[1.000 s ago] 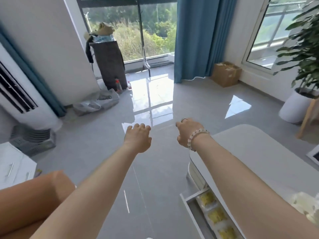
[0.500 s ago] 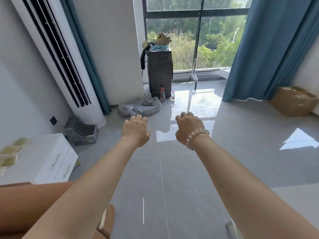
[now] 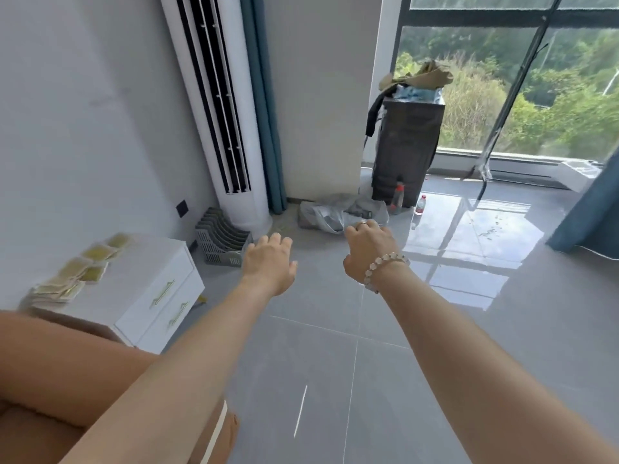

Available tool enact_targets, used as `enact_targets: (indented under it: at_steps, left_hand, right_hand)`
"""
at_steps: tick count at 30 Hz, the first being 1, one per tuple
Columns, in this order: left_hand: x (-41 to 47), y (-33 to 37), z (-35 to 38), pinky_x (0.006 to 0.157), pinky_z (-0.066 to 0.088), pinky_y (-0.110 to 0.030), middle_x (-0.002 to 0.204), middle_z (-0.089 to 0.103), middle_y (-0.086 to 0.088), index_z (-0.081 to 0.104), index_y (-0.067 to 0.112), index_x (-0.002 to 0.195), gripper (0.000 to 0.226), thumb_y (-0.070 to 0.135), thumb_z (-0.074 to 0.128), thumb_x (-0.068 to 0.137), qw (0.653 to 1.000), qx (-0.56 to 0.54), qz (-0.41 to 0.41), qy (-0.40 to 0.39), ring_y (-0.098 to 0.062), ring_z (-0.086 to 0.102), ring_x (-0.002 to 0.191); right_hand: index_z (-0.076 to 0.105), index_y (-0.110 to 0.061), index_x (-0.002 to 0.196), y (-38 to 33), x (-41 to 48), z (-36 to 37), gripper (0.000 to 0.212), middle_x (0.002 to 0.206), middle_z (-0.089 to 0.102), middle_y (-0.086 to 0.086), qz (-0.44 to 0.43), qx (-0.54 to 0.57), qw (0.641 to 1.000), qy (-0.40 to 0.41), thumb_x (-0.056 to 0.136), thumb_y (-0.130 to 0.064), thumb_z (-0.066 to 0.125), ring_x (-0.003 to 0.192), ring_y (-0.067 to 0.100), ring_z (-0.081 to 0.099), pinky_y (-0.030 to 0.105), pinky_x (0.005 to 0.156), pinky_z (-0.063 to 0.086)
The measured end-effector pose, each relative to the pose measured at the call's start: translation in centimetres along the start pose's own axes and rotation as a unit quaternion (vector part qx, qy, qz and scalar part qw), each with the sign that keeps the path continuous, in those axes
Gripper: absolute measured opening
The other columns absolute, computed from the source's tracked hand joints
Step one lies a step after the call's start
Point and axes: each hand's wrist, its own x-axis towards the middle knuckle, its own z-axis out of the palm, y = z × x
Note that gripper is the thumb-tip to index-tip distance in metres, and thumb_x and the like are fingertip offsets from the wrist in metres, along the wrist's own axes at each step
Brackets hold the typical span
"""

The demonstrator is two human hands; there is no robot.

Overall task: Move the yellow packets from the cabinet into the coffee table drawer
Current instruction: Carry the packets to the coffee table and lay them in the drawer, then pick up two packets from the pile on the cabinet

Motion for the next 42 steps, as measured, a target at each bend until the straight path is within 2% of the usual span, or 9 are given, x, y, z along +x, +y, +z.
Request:
enact_targets:
  at_steps: [8, 18, 22, 27, 34, 38, 42]
  left_hand:
    - [9.3, -3.7, 0.2, 0.094, 0.037, -0.037, 0.133, 0.044, -0.008, 0.037, 0.014, 0.138, 0.046, 0.038, 0.036, 0.099, 0.994, -0.005, -0.108, -0.008, -0.027, 0.042, 0.121]
    - [12.9, -14.3, 2.7, 0.092, 0.038, -0.036, 0.133, 0.046, -0.008, 0.04, 0.012, 0.135, 0.044, 0.037, 0.036, 0.099, 0.969, 0.014, -0.241, -0.059, -0.027, 0.043, 0.121]
    - [15.8, -18.5, 4.3, 0.092, 0.037, -0.035, 0.133, 0.046, -0.007, 0.039, 0.012, 0.135, 0.044, 0.037, 0.036, 0.099, 0.96, 0.01, -0.269, -0.073, -0.027, 0.044, 0.121]
    - [20.5, -26.0, 5.2, 0.087, 0.039, -0.035, 0.134, 0.044, -0.006, 0.038, 0.013, 0.136, 0.043, 0.036, 0.035, 0.099, 0.953, 0.003, -0.298, -0.047, -0.027, 0.046, 0.118]
    - [27.0, -35.3, 7.3, 0.086, 0.04, -0.034, 0.136, 0.044, -0.005, 0.037, 0.014, 0.137, 0.043, 0.036, 0.034, 0.1, 0.941, 0.016, -0.329, -0.072, -0.026, 0.045, 0.12]
    - [30.0, -38.1, 8.9, 0.085, 0.04, -0.034, 0.136, 0.043, -0.004, 0.038, 0.013, 0.136, 0.043, 0.036, 0.034, 0.1, 0.939, 0.004, -0.332, -0.083, -0.025, 0.045, 0.12]
    - [32.4, -40.4, 10.3, 0.075, 0.036, -0.032, 0.132, 0.044, -0.003, 0.041, 0.012, 0.132, 0.039, 0.035, 0.035, 0.1, 0.942, 0.007, -0.327, -0.077, -0.024, 0.047, 0.116]
  right_hand:
    - [0.046, -0.01, 0.128, -0.5, 14.2, 1.8, 0.039, 0.131, 0.045, 0.008, -0.111, 0.012, 0.993, -0.022, 0.092, -0.026, 0.05, 0.124, 0.024, 0.04, 0.034, 0.099, 0.035]
    - [0.049, -0.01, 0.12, -11.3, 25.6, 5.0, 0.032, 0.128, 0.046, 0.008, -0.281, 0.064, 0.956, -0.049, 0.089, -0.017, 0.049, 0.119, 0.023, 0.042, 0.031, 0.094, 0.037]
    - [0.049, -0.009, 0.12, -14.1, 30.8, 6.4, 0.031, 0.129, 0.044, 0.009, -0.286, 0.07, 0.953, -0.067, 0.09, -0.015, 0.049, 0.119, 0.023, 0.041, 0.03, 0.093, 0.038]
    - [0.047, -0.008, 0.124, -20.1, 38.5, 5.9, 0.035, 0.128, 0.043, 0.008, -0.308, 0.093, 0.945, -0.061, 0.09, -0.014, 0.049, 0.119, 0.022, 0.04, 0.028, 0.09, 0.038]
    - [0.047, -0.008, 0.122, -26.9, 47.9, 7.2, 0.034, 0.126, 0.045, 0.007, -0.333, 0.085, 0.937, -0.057, 0.089, -0.015, 0.048, 0.117, 0.022, 0.04, 0.028, 0.088, 0.037]
    - [0.047, -0.009, 0.123, -28.6, 51.7, 8.6, 0.036, 0.126, 0.045, 0.007, -0.334, 0.071, 0.937, -0.073, 0.088, -0.014, 0.048, 0.118, 0.022, 0.041, 0.027, 0.089, 0.037]
    - [0.045, -0.008, 0.127, -30.7, 55.5, 9.3, 0.038, 0.129, 0.044, 0.008, -0.345, 0.062, 0.934, -0.074, 0.09, -0.015, 0.047, 0.121, 0.022, 0.04, 0.028, 0.091, 0.038]
